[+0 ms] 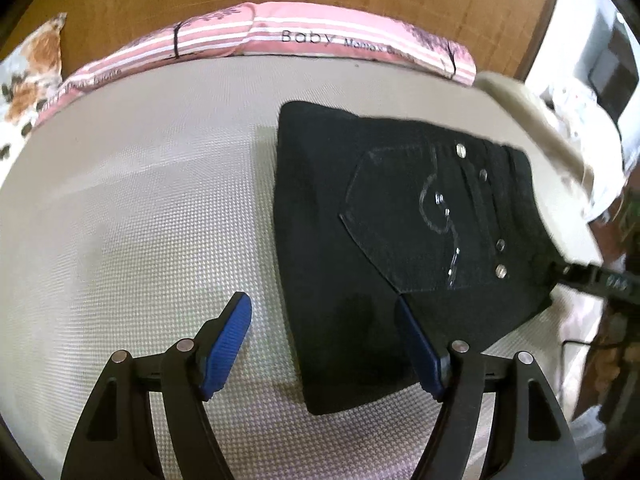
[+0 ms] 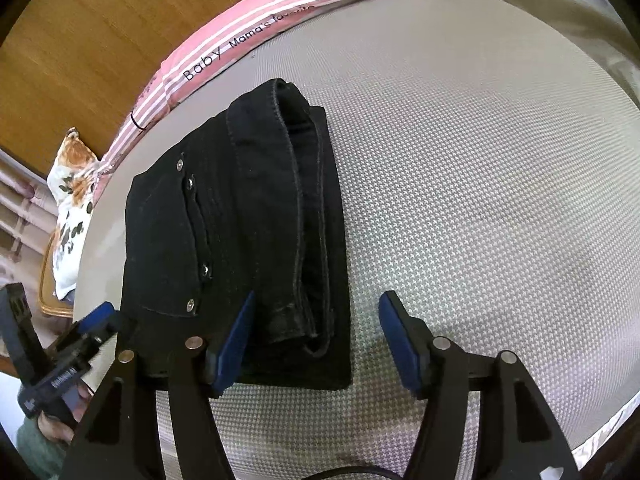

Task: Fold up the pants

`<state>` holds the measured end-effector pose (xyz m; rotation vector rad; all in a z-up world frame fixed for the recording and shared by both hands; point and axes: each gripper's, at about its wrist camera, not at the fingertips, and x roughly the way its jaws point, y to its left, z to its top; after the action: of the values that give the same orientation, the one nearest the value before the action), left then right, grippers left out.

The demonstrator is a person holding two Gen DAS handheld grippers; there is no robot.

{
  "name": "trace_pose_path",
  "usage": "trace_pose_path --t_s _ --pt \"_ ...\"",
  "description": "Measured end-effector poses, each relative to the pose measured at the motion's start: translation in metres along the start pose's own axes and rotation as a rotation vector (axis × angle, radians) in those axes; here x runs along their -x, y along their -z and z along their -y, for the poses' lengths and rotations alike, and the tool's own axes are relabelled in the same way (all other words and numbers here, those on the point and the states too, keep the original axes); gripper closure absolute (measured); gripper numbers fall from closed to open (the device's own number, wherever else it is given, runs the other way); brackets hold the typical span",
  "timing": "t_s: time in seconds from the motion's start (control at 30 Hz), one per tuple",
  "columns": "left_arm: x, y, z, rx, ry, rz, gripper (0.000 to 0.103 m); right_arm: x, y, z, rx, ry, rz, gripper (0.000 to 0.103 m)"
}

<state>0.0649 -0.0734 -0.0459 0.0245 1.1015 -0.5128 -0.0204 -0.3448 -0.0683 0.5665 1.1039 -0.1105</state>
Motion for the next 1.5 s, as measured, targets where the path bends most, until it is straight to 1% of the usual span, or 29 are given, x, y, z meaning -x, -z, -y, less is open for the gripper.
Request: trace_pose_path --t_s 0.23,0.33,0.37,0.5,0.6,0.87,1.0,1.13,1.2,1.23,1.33,1.43,1.47,1.5 --pt "-0.004 -0.012 -0.024 0.087 0.059 -0.026 0.029 -0.002 -0.003 0.001 0.023 -0.017 -0.011 0.043" --pt "-0.012 -0.015 -0.031 0.121 0.099 -0.067 0.029 -0.004 -0.007 0.003 0.035 -0.04 -0.022 0.043" --pt "-0.015 -0.016 -0.034 0.137 0.114 -0.079 0.029 -0.004 -0.008 0.004 0.035 -0.054 -0.027 0.042" --pt "-0.024 -0.017 -0.041 0.198 0.215 -0.118 0.029 -0.007 -0.014 0.012 0.027 -0.124 -0.05 0.041" --pt "-0.029 -0.018 -0.043 0.217 0.271 -0.139 0.03 -0.009 -0.019 0.017 0.026 -0.174 -0.065 0.041" --pt "-0.041 -0.026 -0.043 0.236 0.34 -0.163 0.03 -0.024 -0.039 0.03 -0.021 -0.319 -0.086 0.041" --pt "-0.048 -0.033 -0.044 0.231 0.374 -0.155 0.03 -0.033 -0.045 0.031 -0.035 -0.403 -0.115 0.04" --pt "-0.054 -0.04 -0.048 0.247 0.418 -0.142 0.03 -0.04 -0.052 0.03 -0.038 -0.443 -0.125 0.041" --pt "-0.058 -0.043 -0.05 0.246 0.437 -0.133 0.03 -0.044 -0.054 0.03 -0.041 -0.458 -0.121 0.045" --pt "-0.061 -0.047 -0.05 0.244 0.441 -0.129 0.03 -0.046 -0.055 0.029 -0.04 -0.46 -0.117 0.048" --pt "-0.062 -0.05 -0.046 0.23 0.436 -0.127 0.03 -0.052 -0.059 0.029 -0.06 -0.486 -0.112 0.053" --pt "-0.062 -0.05 -0.042 0.21 0.421 -0.118 0.03 -0.055 -0.06 0.026 -0.059 -0.492 -0.109 0.054" --pt "-0.061 -0.05 -0.041 0.207 0.412 -0.114 0.032 -0.055 -0.06 0.025 -0.056 -0.491 -0.108 0.054" --pt "-0.061 -0.049 -0.04 0.205 0.397 -0.11 0.037 -0.055 -0.06 0.025 -0.053 -0.491 -0.106 0.054"
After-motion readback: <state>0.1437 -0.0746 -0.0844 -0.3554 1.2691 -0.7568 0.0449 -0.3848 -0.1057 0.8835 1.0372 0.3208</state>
